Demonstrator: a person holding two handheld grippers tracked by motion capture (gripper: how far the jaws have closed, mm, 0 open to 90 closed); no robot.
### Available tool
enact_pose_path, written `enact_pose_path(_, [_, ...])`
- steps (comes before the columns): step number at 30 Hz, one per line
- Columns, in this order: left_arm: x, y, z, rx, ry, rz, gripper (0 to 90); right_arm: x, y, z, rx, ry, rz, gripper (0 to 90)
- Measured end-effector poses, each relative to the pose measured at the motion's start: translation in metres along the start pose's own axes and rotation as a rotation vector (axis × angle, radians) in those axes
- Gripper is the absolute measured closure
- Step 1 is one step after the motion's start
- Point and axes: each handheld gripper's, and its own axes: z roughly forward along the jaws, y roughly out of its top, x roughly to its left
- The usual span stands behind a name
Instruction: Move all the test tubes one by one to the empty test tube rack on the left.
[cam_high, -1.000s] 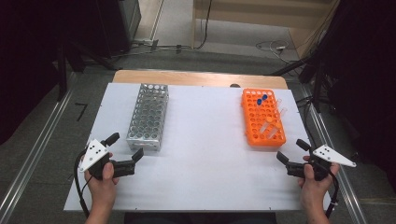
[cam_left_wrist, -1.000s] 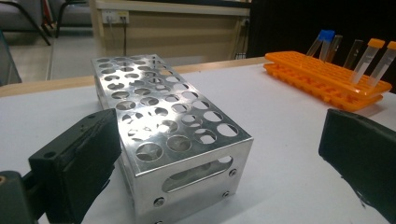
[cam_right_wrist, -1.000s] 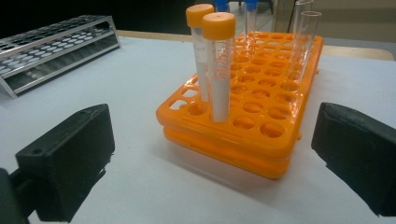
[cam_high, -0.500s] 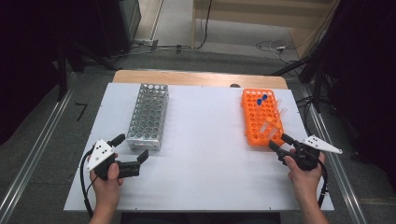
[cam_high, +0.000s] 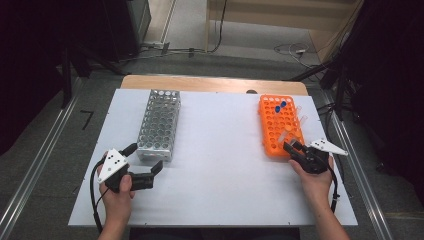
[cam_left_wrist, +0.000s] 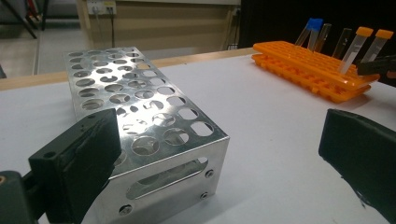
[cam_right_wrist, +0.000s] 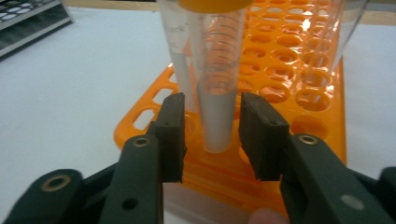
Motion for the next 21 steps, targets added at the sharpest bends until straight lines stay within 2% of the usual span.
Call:
enact_pose_path(4, [-0.003, 0.001, 0.003, 0.015, -0.001, 0.012, 0.0, -0.002, -0.001, 0.0, -0.013, -0.001, 0.013, 71.6])
enact_pose_path(10, [-0.005, 0.003, 0.004, 0.017, -0.015, 0.009, 0.0, -0.002, 0.0, -0.001, -0.032, 0.012, 0.022, 72.5])
enact_pose_path(14, [-0.007, 0.005, 0.004, 0.015, -0.029, 0.014, 0.0, -0.003, 0.005, -0.009, -0.066, 0.019, 0.018, 72.6])
enact_pose_path(17, [-0.01, 0.006, 0.005, 0.015, -0.016, 0.022, 0.0, -0.004, 0.009, -0.017, -0.095, 0.02, 0.014, 72.6])
enact_pose_path(19, [-0.012, 0.009, 0.006, 0.023, -0.068, 0.021, 0.0, -0.002, 0.012, -0.023, -0.108, 0.022, 0.01, 72.6])
enact_pose_path(20, [-0.012, 0.009, 0.006, 0.023, -0.068, 0.021, 0.0, -0.001, 0.013, -0.026, -0.112, 0.019, 0.001, 72.6])
enact_pose_path(21, [-0.014, 0.01, 0.007, 0.028, -0.09, 0.022, 0.0, 0.001, 0.015, -0.029, -0.112, 0.02, -0.012, 72.6])
